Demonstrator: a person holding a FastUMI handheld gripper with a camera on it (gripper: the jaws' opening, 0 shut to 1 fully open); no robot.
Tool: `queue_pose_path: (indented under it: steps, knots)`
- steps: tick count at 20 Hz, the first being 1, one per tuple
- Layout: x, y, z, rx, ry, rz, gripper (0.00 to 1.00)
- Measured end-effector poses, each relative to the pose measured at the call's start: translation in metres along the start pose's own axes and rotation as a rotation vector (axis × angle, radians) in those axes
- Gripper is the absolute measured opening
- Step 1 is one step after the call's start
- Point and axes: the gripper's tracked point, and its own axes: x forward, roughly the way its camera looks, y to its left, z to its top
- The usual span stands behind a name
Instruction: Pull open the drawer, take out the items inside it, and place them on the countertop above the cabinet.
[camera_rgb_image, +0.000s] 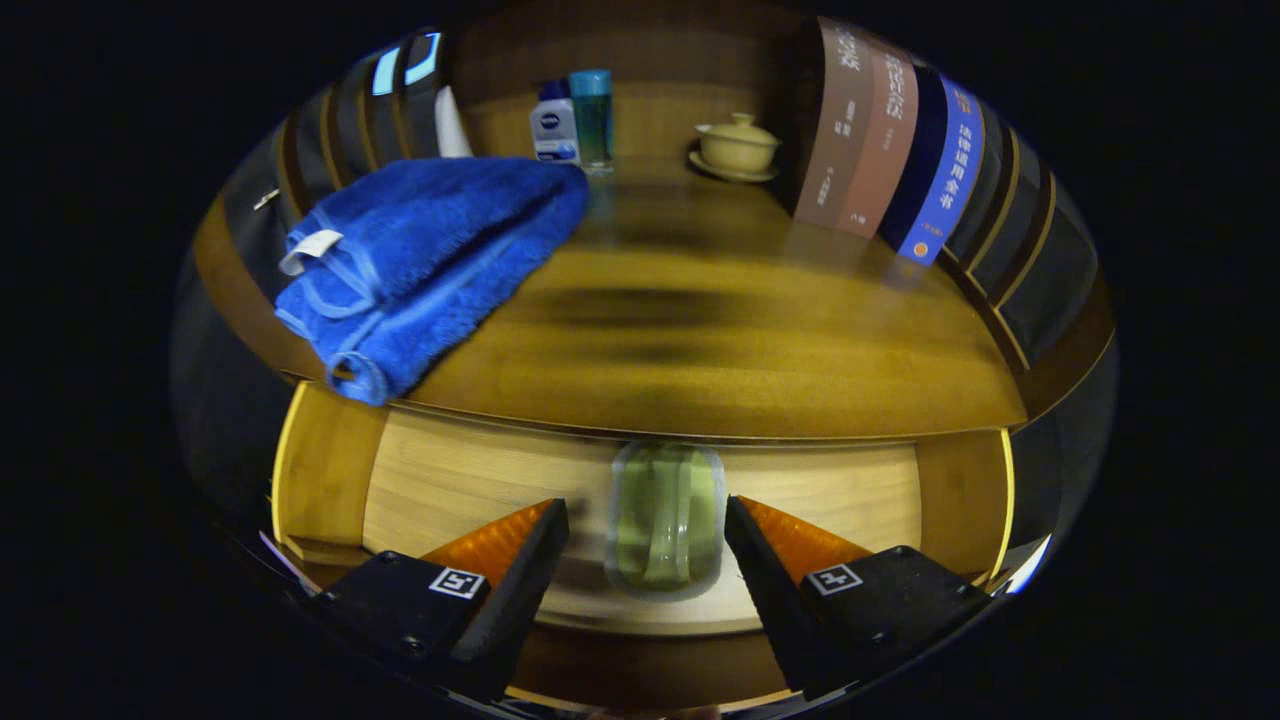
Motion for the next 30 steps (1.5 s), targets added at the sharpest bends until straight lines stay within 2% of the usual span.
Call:
queue_pose_path:
  steps: [4, 6, 9, 11, 14, 23, 28, 30]
  knots:
    - [0.018, -0.009, -0.021, 0.004, 0.089, -0.031, 0.71]
    - [0.022, -0.006, -0.015, -0.024, 0.072, -0.013, 0.57]
    - [0.021, -0.01, -0.016, -0.004, 0.07, -0.007, 0.24]
    - [0.016, -0.009, -0.018, 0.019, 0.068, -0.002, 0.18]
    - [0.0, -0.005, -0.019, 0.089, 0.068, 0.037, 0.17]
    - [-0.093, 0.011, -0.005, 0.097, -0.024, 0.119, 0.17]
    - [-0.123, 0.014, 0.025, 0.097, -0.07, 0.143, 0.18]
    - [-0.119, 0.006, 0.048, 0.093, -0.089, 0.111, 0.17]
